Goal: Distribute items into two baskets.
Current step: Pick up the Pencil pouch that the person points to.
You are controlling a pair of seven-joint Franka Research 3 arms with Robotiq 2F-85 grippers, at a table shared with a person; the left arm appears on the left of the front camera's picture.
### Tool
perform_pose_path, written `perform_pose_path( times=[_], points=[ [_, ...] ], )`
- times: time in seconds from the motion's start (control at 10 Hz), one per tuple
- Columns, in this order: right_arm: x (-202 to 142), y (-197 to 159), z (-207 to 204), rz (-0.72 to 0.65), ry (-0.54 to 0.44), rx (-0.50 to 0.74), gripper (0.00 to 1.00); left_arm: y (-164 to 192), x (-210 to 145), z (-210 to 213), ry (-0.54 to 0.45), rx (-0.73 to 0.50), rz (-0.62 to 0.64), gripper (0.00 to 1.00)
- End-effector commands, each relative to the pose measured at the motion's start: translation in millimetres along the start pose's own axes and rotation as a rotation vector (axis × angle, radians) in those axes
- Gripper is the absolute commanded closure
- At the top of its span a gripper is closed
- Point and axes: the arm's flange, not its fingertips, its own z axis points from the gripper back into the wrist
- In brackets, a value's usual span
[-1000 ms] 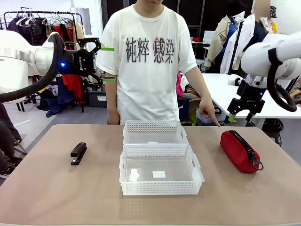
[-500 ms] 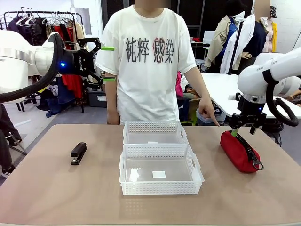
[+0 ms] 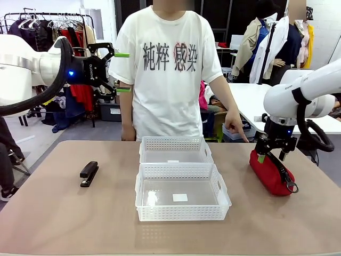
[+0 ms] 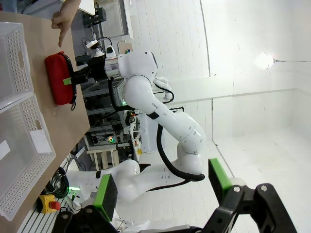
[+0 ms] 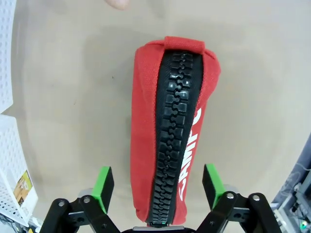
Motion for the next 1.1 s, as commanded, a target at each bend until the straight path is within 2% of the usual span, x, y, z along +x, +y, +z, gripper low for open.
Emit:
perform_pose_path(
  times=[0.0, 0.3, 1.0],
  points=[
    [-1.6, 2.7, 1.9, -0.004, 0.001, -0.052, 0.39, -1.8, -0.2, -0.1, 0.0, -0.001, -0.003, 0.0],
    [-1.1, -0.6, 4.4, -0.018, -0.002, -0.069, 0.99, -1.8, -0.2, -0.1, 0.0, -0.001, -0.003, 0.0],
    [-3.4, -5.8, 18.0, -0.053, -0.01, -0.054, 1.0, -1.8, -0.2, -0.1, 0.0, -0.001, -0.003, 0.0]
  ],
)
